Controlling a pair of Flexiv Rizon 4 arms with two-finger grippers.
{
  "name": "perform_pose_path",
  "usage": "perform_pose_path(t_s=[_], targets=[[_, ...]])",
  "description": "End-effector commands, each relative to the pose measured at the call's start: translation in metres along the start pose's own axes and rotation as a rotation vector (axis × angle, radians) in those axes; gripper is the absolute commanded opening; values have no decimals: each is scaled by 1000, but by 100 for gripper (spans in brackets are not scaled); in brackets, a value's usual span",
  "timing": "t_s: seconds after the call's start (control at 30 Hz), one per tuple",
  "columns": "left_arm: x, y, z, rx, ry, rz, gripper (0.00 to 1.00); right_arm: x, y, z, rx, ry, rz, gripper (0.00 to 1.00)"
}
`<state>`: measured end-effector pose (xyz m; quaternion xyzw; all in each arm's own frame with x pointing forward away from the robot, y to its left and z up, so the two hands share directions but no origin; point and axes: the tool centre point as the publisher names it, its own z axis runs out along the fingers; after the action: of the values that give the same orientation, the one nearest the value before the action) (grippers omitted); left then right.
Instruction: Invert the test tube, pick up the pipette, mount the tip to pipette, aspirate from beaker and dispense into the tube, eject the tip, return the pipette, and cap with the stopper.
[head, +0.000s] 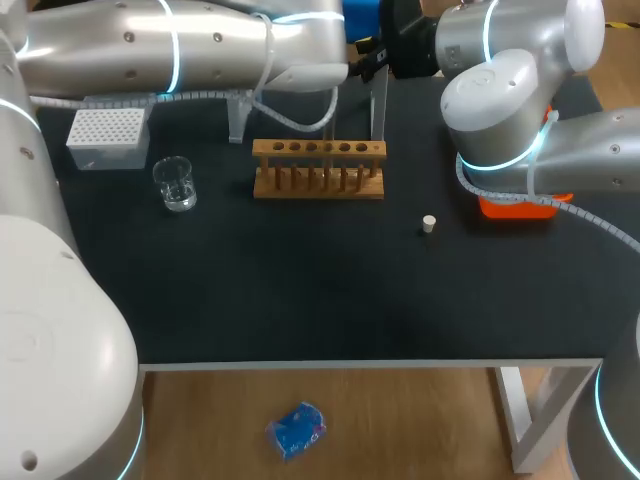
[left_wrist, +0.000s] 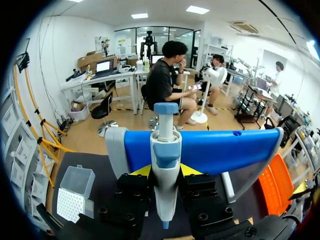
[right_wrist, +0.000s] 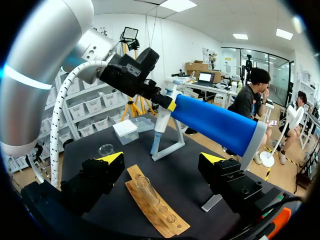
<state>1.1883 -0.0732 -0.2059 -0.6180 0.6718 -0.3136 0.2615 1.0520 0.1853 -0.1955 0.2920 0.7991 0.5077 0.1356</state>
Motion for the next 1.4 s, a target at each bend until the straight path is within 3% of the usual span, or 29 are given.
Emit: perform_pose_path(t_s=[0.03, 0.37, 0.43, 0.53, 0.63, 0.7, 0.73, 1.17, 1.4], targets=[[1, -3, 4, -16, -1, 2, 0, 0, 0, -1, 1, 3, 0, 100], [3, 1, 6, -32, -6, 2, 0, 0, 0, -1, 1, 3, 0, 100], [3, 2, 6, -33, -7, 0, 6, 0, 0, -1, 1, 3, 0, 100], [3, 2, 6, -36, -9, -3, 33, 0, 0, -1, 1, 3, 0, 100], [3, 3, 6, -38, -13, -6, 52, 0, 0, -1, 1, 3, 0, 100], [3, 3, 6, -39, -14, -7, 93, 0, 0, -1, 1, 3, 0, 100], [3, 4, 6, -39, -14, -8, 100, 0, 0, -1, 1, 3, 0, 100], [4, 10, -8, -33, -11, -23, 100, 0, 0, -1, 1, 3, 0, 100], [6, 22, -20, -23, 14, -25, 100, 0, 0, -1, 1, 3, 0, 100]])
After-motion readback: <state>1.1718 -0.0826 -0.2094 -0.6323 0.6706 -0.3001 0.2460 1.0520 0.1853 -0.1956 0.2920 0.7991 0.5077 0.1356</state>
